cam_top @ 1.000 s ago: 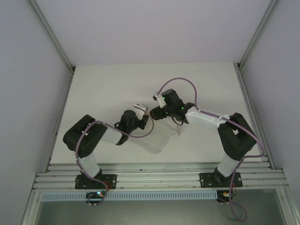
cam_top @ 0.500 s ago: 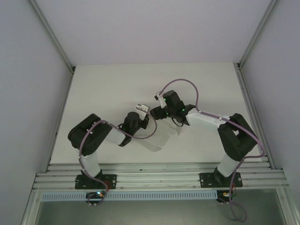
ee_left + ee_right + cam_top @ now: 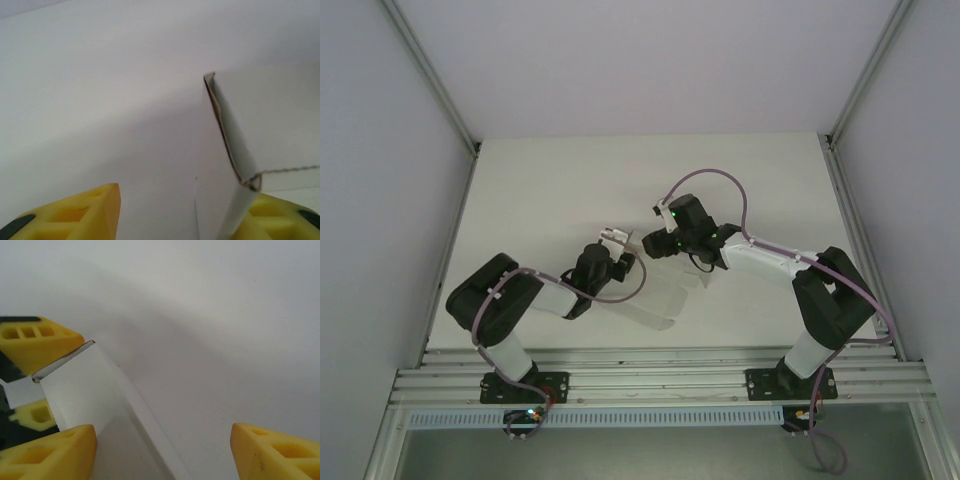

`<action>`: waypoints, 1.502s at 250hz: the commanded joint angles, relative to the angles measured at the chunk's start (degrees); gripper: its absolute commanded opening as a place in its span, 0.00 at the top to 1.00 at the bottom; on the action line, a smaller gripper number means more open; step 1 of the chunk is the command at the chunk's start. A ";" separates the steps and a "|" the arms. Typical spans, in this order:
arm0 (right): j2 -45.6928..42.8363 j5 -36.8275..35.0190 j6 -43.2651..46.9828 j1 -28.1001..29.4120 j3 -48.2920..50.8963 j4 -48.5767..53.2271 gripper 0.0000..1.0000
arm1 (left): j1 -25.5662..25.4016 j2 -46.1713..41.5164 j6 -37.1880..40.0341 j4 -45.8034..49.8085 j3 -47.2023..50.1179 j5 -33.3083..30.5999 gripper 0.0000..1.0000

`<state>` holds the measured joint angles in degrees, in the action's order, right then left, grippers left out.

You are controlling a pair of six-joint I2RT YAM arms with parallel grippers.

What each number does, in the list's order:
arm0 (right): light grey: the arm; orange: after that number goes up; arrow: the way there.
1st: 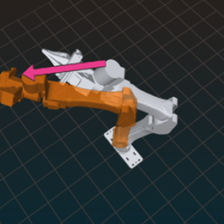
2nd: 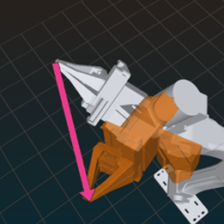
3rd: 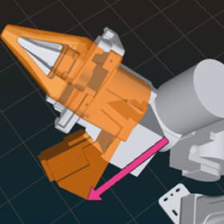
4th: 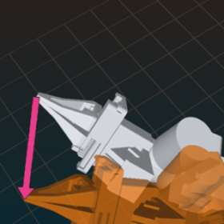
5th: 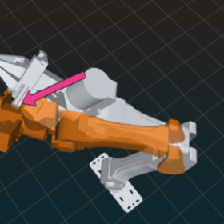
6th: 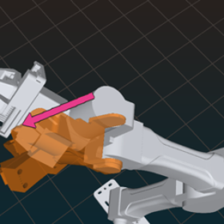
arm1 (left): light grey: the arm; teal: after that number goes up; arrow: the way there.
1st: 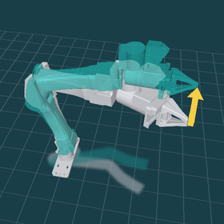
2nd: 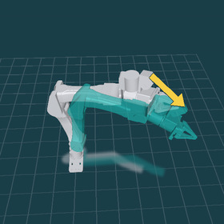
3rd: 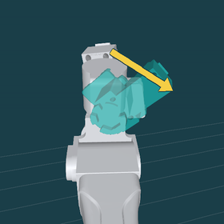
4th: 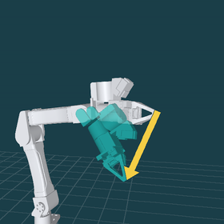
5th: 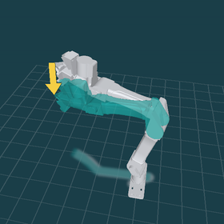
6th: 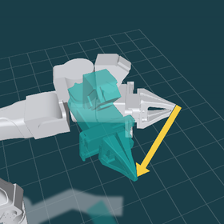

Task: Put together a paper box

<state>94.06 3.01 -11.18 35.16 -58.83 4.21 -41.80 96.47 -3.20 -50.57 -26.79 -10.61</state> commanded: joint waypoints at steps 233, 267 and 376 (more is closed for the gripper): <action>-26.58 -22.32 -8.27 -0.99 14.84 6.78 0.00 | -0.43 -11.66 -11.99 13.37 -4.73 -4.50 1.00; -23.77 -22.34 -7.88 -1.14 14.03 4.94 0.00 | -0.54 -13.90 -12.09 14.36 -4.47 -3.39 1.00; -20.86 -13.10 -8.87 -1.03 18.86 -18.32 0.01 | -1.04 -14.50 -13.97 14.03 -4.42 -1.57 1.00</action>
<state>73.84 -11.94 -18.09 34.26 -41.98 -3.79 -42.11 83.13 -15.66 -36.38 -31.48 -13.56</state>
